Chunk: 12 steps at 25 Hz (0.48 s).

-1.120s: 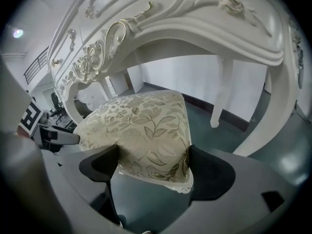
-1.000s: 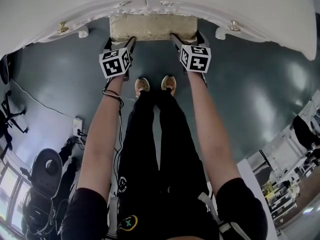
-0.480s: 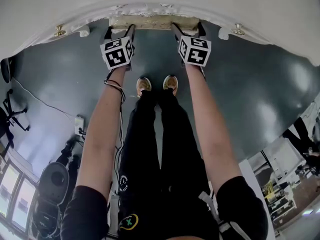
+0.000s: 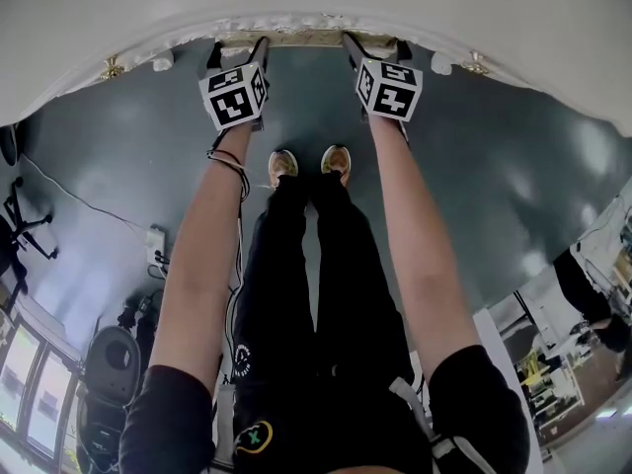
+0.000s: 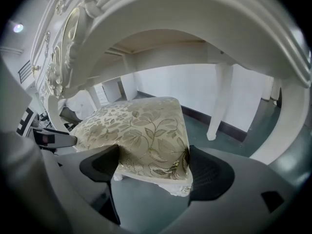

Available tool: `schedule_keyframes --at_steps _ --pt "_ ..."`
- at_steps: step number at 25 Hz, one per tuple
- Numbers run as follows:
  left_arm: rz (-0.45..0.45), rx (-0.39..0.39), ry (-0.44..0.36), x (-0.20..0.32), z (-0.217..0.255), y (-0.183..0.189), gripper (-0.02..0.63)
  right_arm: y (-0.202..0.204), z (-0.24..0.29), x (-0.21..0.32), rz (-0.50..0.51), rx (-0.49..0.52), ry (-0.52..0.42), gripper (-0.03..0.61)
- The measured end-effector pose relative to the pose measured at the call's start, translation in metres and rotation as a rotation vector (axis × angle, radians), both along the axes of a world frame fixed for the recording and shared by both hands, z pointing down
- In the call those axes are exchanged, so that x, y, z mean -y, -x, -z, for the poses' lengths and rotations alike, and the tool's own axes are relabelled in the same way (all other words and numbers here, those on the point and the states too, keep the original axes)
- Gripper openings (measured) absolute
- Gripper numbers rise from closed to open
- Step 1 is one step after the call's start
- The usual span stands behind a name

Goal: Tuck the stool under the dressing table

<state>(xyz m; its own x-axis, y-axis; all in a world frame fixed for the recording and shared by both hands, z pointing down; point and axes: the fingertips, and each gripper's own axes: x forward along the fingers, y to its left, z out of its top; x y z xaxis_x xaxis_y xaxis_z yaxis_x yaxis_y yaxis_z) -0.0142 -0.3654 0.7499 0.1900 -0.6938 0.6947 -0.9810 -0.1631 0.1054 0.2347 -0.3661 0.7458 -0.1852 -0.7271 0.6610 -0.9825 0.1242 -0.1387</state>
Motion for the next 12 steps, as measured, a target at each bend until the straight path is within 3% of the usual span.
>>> schedule_keyframes --at_steps 9,12 --pt "0.005 -0.011 0.002 0.005 -0.001 0.004 0.373 0.003 0.003 0.003 0.002 -0.017 -0.016 0.465" --pt "-0.015 -0.034 0.018 -0.008 0.010 -0.004 0.407 0.005 0.018 -0.008 0.042 -0.047 -0.036 0.466"
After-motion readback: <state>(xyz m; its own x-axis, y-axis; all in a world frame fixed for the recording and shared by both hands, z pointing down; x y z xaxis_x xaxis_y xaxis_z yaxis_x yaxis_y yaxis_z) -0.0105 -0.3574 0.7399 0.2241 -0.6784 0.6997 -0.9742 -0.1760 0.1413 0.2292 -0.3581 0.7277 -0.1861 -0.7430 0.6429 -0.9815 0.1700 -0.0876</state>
